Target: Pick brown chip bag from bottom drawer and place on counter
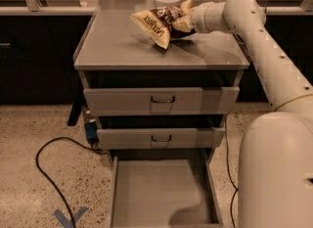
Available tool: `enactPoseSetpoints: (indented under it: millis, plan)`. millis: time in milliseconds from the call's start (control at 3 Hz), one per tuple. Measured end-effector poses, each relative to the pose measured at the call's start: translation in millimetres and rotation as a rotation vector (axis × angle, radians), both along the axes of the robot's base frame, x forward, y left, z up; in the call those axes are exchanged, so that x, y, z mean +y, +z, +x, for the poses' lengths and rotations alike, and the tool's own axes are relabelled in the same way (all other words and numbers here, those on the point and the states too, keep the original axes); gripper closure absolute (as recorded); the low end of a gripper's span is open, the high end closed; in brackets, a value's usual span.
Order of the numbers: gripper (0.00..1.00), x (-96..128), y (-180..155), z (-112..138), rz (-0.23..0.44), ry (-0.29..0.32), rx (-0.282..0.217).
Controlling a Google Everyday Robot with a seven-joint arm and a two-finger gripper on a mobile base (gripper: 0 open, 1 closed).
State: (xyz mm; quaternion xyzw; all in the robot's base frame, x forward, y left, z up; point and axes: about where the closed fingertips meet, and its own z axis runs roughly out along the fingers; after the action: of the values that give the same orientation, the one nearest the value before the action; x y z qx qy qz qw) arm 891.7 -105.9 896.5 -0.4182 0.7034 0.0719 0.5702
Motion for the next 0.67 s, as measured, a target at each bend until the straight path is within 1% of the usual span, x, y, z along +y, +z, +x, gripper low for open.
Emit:
enactPoseSetpoints:
  millis: [333,667]
  plan:
    - [1.0,1.0,-1.3,0.4,0.021,-0.01,0.02]
    - [0.82,1.0,-1.3,0.4,0.021,-0.01,0.02]
